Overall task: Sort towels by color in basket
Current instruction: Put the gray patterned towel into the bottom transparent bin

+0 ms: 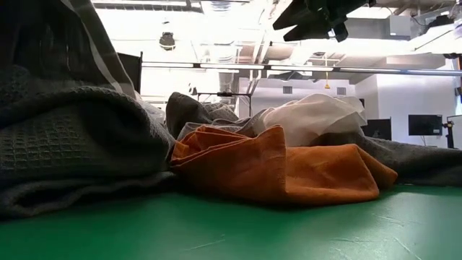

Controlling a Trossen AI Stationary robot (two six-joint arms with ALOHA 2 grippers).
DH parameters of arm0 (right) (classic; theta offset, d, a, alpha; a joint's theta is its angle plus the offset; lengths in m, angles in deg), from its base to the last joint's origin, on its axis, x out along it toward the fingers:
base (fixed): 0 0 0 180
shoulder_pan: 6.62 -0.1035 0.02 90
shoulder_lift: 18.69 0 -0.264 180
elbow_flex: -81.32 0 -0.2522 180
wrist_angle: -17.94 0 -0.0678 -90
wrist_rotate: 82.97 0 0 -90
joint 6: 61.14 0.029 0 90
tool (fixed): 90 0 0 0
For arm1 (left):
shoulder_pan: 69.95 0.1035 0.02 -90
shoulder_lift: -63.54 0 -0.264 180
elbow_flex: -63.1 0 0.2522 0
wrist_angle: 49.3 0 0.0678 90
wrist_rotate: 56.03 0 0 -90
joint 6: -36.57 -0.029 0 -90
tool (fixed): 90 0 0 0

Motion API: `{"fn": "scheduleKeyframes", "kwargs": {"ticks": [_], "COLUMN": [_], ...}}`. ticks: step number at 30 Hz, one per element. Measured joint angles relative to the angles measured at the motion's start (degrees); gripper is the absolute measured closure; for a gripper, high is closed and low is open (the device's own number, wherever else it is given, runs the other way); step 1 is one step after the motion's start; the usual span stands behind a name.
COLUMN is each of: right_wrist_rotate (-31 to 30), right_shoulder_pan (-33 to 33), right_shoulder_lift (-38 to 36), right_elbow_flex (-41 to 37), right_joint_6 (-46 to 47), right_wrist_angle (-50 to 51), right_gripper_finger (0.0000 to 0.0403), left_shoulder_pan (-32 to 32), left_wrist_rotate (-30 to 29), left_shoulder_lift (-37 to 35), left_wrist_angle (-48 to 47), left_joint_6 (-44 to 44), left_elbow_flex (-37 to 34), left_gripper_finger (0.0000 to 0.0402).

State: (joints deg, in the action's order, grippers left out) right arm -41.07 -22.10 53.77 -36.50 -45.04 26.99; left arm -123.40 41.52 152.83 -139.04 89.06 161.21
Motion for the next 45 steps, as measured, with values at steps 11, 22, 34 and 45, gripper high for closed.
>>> {"fn": "scheduleKeyframes", "kwargs": {"ticks": [11,22,34,45], "right_wrist_rotate": [0.02,0.02,0.04,0.09], "right_shoulder_pan": [0.29,0.27,0.27,0.27], "right_shoulder_lift": [0.0,0.0,0.0,0.0], "right_elbow_flex": [0.0,0.0,0.0,-0.02], "right_joint_6": [0.0,-0.07,-0.04,-0.04], "right_wrist_angle": [0.02,0.04,-0.03,-0.41], "right_gripper_finger": [0.0168,0.0168,0.0168,0.0168], "left_shoulder_pan": [2.47,1.92,4.62,11.07], "left_wrist_rotate": [-0.13,-7.43,3.13,-12.7], "left_shoulder_lift": [6.88,8.73,8.68,8.47], "left_wrist_angle": [-0.11,-1.0,-8.28,-14.09], "left_joint_6": [-13.28,-27.82,-18.2,-15.36], "left_elbow_flex": [-0.3,-3.63,4.29,19.78], "left_gripper_finger": [0.0401,0.0364,0.023,0.0234]}}
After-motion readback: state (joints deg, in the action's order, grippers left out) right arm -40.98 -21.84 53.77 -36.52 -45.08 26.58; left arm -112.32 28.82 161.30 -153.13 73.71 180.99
